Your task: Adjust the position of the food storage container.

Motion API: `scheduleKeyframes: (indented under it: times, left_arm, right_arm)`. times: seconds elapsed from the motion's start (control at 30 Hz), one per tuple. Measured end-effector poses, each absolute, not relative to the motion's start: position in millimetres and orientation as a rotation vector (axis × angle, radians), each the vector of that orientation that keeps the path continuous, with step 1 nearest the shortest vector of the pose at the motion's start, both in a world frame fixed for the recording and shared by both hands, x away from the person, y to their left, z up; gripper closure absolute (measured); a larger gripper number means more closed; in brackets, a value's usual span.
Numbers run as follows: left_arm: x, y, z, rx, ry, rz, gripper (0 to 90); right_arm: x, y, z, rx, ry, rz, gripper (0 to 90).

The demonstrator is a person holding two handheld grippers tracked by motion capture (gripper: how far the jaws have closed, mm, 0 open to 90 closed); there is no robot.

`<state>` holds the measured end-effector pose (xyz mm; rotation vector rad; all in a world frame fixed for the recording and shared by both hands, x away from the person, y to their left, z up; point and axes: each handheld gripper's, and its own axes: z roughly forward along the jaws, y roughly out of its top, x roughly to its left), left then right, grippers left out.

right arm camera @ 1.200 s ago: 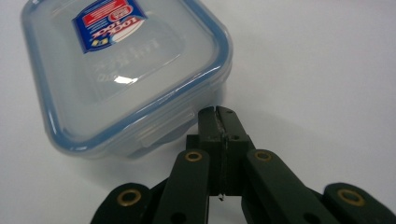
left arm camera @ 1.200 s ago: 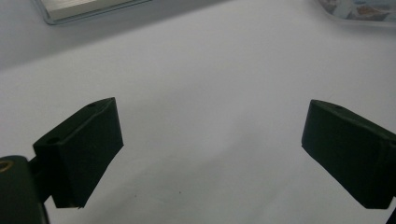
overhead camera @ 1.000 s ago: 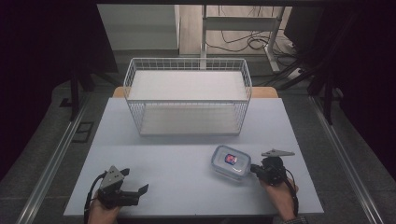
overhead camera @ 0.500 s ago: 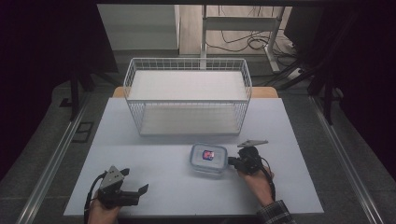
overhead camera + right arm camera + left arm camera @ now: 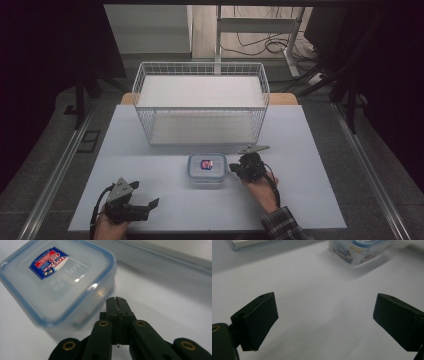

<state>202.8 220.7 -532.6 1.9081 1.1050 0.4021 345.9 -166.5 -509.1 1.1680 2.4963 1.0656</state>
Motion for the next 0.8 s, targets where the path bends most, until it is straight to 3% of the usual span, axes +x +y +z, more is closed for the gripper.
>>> scheduleKeyframes:
  times: [0.23, 0.63, 0.73, 0.8]
  left_arm:
    - [202.4, 218.7, -531.8, 1.919, 1.104, 0.372, 6.2]
    - [201.5, 217.0, -533.7, 1.947, 1.077, 0.446, 4.1]
    - [202.3, 218.0, -534.7, 1.944, 1.078, 0.447, 3.3]
    - [202.5, 218.7, -534.9, 1.938, 1.082, 0.445, 3.0]
  right_arm:
    - [308.3, -192.8, -487.3, 1.034, 2.428, 1.131, 76.5]
    - [266.5, -224.3, -487.0, 1.029, 2.369, 1.147, 33.5]
    - [260.3, -232.2, -491.2, 1.031, 2.353, 1.148, 16.9]
    - [258.5, -236.1, -495.6, 1.027, 2.347, 1.131, 12.3]
